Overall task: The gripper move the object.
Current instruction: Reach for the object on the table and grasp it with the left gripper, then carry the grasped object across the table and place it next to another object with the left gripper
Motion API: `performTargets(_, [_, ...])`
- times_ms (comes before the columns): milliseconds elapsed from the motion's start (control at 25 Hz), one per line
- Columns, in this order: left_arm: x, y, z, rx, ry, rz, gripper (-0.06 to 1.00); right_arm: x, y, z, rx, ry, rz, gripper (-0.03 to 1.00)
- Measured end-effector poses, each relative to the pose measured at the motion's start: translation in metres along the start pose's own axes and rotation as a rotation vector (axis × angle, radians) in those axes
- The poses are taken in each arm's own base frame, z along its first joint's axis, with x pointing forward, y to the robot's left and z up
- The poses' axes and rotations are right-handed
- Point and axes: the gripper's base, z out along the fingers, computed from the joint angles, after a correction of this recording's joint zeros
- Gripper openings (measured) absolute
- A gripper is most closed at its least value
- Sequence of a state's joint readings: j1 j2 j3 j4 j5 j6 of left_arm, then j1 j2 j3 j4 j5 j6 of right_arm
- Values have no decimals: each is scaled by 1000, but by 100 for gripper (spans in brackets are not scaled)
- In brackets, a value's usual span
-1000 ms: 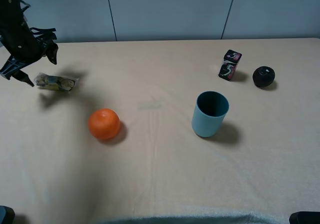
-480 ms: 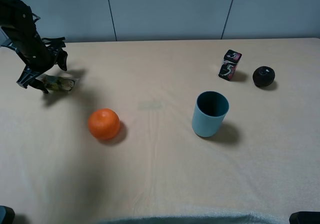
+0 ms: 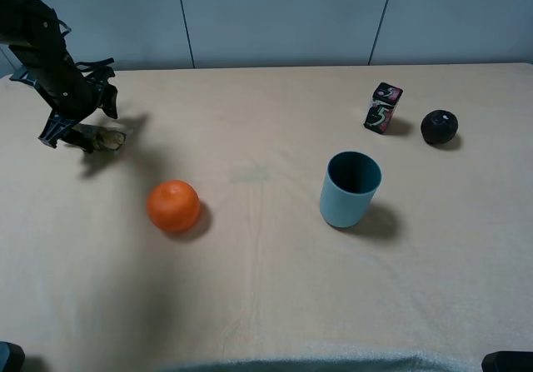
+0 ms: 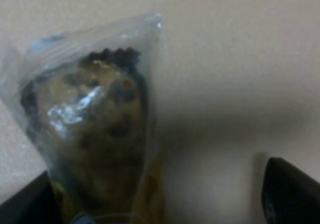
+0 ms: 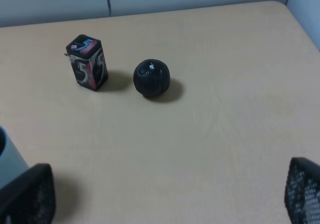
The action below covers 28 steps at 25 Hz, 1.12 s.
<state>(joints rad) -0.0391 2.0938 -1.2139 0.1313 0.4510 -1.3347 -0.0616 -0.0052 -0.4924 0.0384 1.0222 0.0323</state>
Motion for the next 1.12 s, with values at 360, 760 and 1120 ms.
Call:
performTargets(360, [2,2,0,-28,13,-9,54,0,0,0,0,0,0,69])
performTargets(760, [2,2,0,-31,14,-12,22,0,0,0,0,1,0,69])
performTargets(1120, [2,2,0,-32,14,-20,22,0,0,0,0,1,0,69])
